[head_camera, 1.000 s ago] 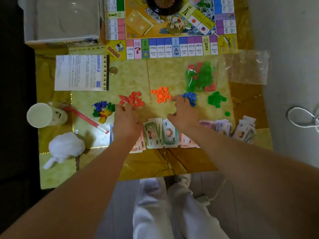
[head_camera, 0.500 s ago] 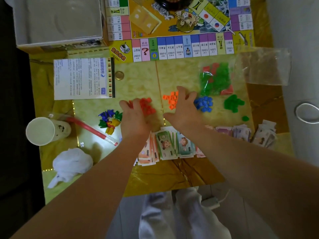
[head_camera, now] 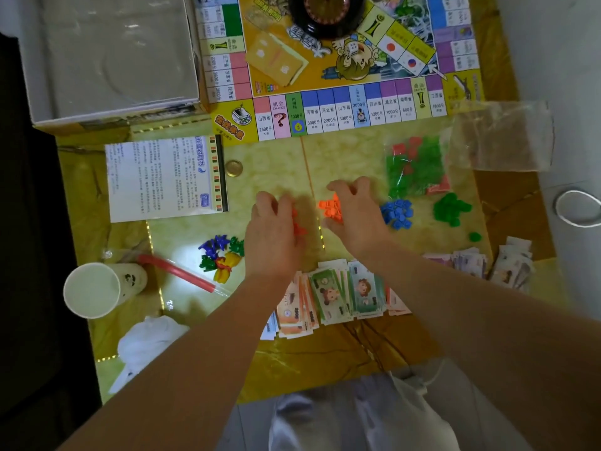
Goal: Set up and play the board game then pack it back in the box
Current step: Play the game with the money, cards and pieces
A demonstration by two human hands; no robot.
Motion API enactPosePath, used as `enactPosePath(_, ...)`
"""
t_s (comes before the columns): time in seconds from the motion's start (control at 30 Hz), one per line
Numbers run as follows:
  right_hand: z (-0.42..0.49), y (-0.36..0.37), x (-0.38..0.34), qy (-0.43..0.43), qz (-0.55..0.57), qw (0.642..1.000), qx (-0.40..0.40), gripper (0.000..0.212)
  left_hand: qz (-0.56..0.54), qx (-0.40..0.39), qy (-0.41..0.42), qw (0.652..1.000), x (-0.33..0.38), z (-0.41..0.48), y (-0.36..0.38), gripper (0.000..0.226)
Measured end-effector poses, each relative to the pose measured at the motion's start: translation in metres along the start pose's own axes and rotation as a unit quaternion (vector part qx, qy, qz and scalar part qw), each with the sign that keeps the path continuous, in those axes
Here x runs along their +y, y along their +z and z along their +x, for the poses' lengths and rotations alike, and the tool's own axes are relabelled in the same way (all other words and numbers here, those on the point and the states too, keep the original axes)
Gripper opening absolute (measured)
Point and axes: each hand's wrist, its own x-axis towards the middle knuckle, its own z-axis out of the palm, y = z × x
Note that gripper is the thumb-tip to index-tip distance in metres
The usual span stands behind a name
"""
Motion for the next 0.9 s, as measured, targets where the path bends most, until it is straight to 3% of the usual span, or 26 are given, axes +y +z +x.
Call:
enactPosePath(0.2, 0.007, -0.005, 0.005, -0.01, 0.015, 1.0, 0.0, 0.04, -0.021, -0.055, 0.068, 0.996, 0.023, 0.026, 0.001, 0.043)
enactPosePath(0.5, 0.025, -0.019, 0.012, -0.052, -0.004, 0.998, -0.026, 0.05, -0.048, -0.074, -0.015, 0.996, 0.042, 0.054, 0.012, 0.028)
enactPosePath(0.63, 0.038, -0.03, 0.016, -0.053, 0.011, 0.998, -0.013, 0.046, -0.109, -0.058, -0.049, 0.991, 0.053, 0.065, 0.014, 0.03)
enactPosePath(0.9, 0.044, -0.047, 0.018, -0.049, 0.013, 0.998, -0.022, 0.063, -0.136, -0.036, -0.052, 0.989, 0.058, 0.072, 0.007, 0.041)
